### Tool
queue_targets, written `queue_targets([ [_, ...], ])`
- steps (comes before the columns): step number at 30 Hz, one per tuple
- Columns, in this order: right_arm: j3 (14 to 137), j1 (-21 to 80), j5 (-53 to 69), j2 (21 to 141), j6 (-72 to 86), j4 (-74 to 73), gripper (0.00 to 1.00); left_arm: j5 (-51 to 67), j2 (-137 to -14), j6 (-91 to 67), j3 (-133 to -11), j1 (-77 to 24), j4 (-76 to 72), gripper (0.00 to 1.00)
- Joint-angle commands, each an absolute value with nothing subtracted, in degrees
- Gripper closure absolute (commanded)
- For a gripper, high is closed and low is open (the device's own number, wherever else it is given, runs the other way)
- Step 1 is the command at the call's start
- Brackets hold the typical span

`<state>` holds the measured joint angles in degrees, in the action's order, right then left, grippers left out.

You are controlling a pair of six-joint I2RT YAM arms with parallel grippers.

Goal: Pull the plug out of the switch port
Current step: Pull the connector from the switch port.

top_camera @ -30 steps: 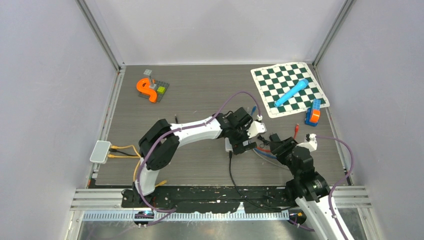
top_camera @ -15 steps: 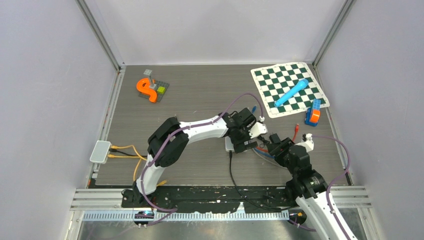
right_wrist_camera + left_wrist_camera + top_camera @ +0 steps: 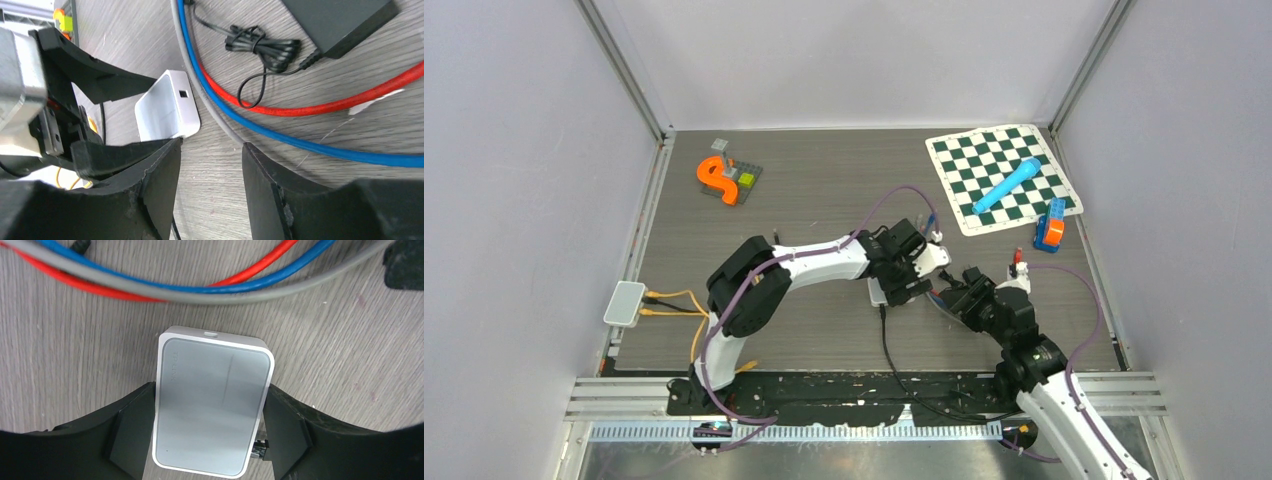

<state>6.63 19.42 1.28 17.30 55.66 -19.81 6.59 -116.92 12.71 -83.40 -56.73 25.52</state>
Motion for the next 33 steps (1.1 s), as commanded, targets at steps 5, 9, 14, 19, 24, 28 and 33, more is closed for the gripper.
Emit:
queue_targets([
  [5,4.84,19.69,12.54,28.26,55.49,-2.59,0.45,9.62,-112.02,1.97,-82.13,-52.01,24.0,0.55],
  [9,4.84,20.24,15.72,34.54,55.86,3.59,0.45,8.71,-113.19,0.66,-84.14,-51.77,25.62,0.55],
  [14,4.83,23.08,16.34,40.93,57.35,10.69,0.45,8.57,-114.03,-1.54,-85.05,-51.77,26.22,0.56],
  [19,5.51,25.82,17.31,50.07,58.14,17.18,0.44,7.96,-114.32,-2.75,-85.28,-51.77,26.27,0.56],
  [24,7.21,27.58,17.48,56.7,59.71,21.88,0.45,7.62,-114.75,-3.62,-85.82,-51.77,26.6,0.56],
  [28,7.27,28.91,17.7,59.86,61.59,26.73,0.45,7.54,-115.14,-4.12,-86.14,-51.77,27.13,0.57],
  [33,7.29,30.51,17.39,61.07,62.61,29.53,0.45,7.27,-115.14,-4.22,-85.94,-51.77,27.16,0.57],
])
